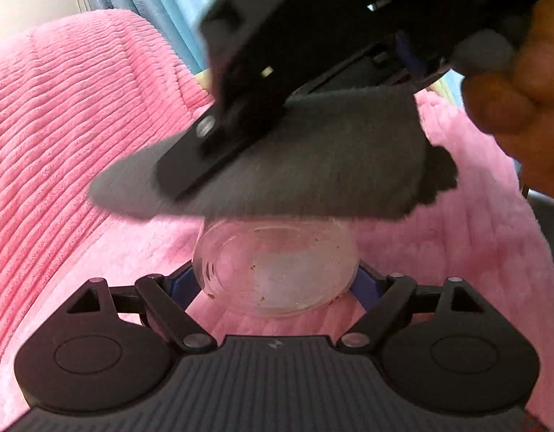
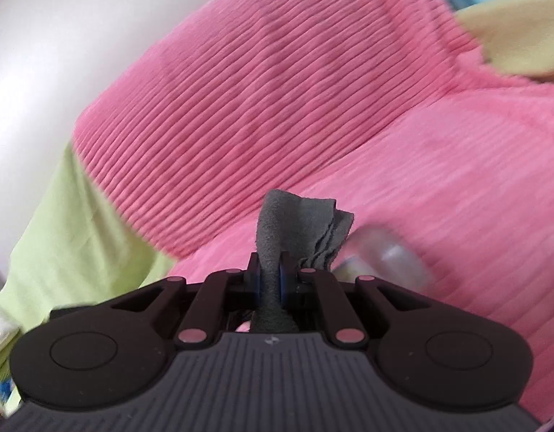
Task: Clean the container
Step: 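Hold the jar in the left gripper while the right gripper wipes its base with the cloth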
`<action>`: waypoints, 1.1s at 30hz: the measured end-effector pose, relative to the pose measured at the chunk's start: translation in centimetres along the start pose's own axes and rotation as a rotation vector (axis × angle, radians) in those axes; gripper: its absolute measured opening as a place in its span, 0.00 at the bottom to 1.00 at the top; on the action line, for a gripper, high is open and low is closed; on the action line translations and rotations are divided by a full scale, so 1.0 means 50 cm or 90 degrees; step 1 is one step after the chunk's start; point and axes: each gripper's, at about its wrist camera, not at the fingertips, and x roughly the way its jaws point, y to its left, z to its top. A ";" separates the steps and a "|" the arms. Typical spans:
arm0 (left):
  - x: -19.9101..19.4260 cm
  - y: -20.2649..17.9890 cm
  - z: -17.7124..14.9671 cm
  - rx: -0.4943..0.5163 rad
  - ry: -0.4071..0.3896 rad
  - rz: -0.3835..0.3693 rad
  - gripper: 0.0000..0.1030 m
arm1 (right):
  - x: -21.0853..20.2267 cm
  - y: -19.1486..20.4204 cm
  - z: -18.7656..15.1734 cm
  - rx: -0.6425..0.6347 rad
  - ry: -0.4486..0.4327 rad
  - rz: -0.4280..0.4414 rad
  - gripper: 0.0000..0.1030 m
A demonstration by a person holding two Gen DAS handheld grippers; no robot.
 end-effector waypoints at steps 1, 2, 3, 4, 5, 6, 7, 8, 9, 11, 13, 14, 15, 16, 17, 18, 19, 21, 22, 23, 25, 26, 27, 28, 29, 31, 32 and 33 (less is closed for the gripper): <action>-0.001 0.000 0.000 0.000 -0.001 0.000 0.82 | 0.003 0.005 0.000 -0.014 0.005 0.000 0.06; -0.001 -0.001 0.000 0.003 -0.002 0.001 0.82 | 0.003 0.005 0.003 -0.023 0.000 -0.010 0.06; -0.002 -0.003 0.000 0.009 -0.003 0.003 0.82 | 0.001 -0.002 0.009 -0.019 -0.014 -0.028 0.06; -0.003 -0.007 0.000 0.018 -0.005 0.007 0.82 | -0.003 -0.014 0.014 -0.004 -0.034 -0.053 0.06; -0.005 -0.010 0.000 0.026 -0.007 0.010 0.82 | -0.006 -0.025 0.019 0.012 -0.052 -0.073 0.06; -0.008 -0.012 0.000 0.029 -0.007 0.011 0.82 | -0.010 -0.033 0.021 0.026 -0.062 -0.083 0.06; -0.010 -0.013 -0.001 0.032 -0.008 0.012 0.82 | -0.013 -0.034 0.019 0.034 -0.066 -0.086 0.06; -0.010 -0.012 -0.003 0.030 -0.007 0.011 0.82 | -0.014 -0.029 0.017 0.032 -0.064 -0.086 0.06; -0.009 -0.008 -0.003 0.023 -0.005 0.008 0.82 | -0.015 -0.020 0.012 0.023 -0.057 -0.082 0.07; -0.007 0.000 -0.003 0.010 -0.003 0.001 0.82 | -0.009 -0.004 0.002 0.013 -0.029 -0.045 0.07; -0.004 0.002 -0.003 0.007 -0.002 0.000 0.82 | -0.005 0.007 -0.004 -0.009 -0.013 -0.028 0.06; -0.003 0.001 -0.003 0.008 -0.003 0.000 0.82 | -0.004 0.009 -0.002 -0.024 -0.011 -0.030 0.06; -0.003 0.000 -0.002 0.010 -0.003 0.001 0.82 | -0.005 0.003 0.003 -0.028 -0.020 -0.041 0.06; 0.001 0.001 0.000 0.010 -0.004 0.000 0.82 | -0.007 -0.010 0.009 -0.013 -0.033 -0.054 0.06; 0.005 0.002 0.001 0.009 -0.006 -0.002 0.82 | -0.009 -0.026 0.015 0.006 -0.047 -0.063 0.06; 0.004 0.007 0.001 -0.003 -0.008 -0.011 0.82 | -0.009 -0.038 0.019 0.021 -0.054 -0.064 0.06; -0.001 0.015 0.000 -0.022 -0.010 -0.022 0.83 | -0.009 -0.043 0.019 0.029 -0.057 -0.061 0.06; -0.010 0.042 -0.006 -0.085 -0.016 -0.059 0.83 | -0.008 -0.040 0.015 0.028 -0.057 -0.060 0.06; -0.012 0.061 -0.010 -0.135 -0.019 -0.085 0.83 | -0.008 -0.034 0.014 0.019 -0.056 -0.063 0.06; -0.014 0.072 -0.011 -0.170 -0.021 -0.102 0.83 | -0.008 -0.030 0.013 0.013 -0.054 -0.064 0.06; -0.010 0.098 -0.019 -0.248 -0.026 -0.137 0.83 | -0.008 -0.033 0.013 0.016 -0.054 -0.064 0.06; -0.006 0.106 -0.022 -0.268 -0.024 -0.145 0.83 | -0.011 -0.038 0.014 0.022 -0.054 -0.062 0.06; -0.004 0.110 -0.023 -0.272 -0.023 -0.147 0.83 | -0.013 -0.042 0.015 0.027 -0.055 -0.060 0.06; -0.006 0.109 -0.018 -0.264 -0.023 -0.143 0.83 | -0.011 -0.043 0.017 0.031 -0.055 -0.060 0.06; -0.009 0.105 -0.016 -0.255 -0.022 -0.137 0.83 | -0.011 -0.044 0.018 0.035 -0.056 -0.059 0.06; -0.024 0.076 -0.001 -0.204 -0.021 -0.105 0.83 | -0.015 -0.044 0.016 0.040 -0.057 -0.056 0.06; -0.029 0.057 0.003 -0.136 -0.019 -0.060 0.83 | -0.018 -0.041 0.015 0.039 -0.056 -0.052 0.06; -0.030 0.040 -0.002 -0.087 -0.016 -0.027 0.83 | -0.019 -0.037 0.013 0.039 -0.052 -0.044 0.07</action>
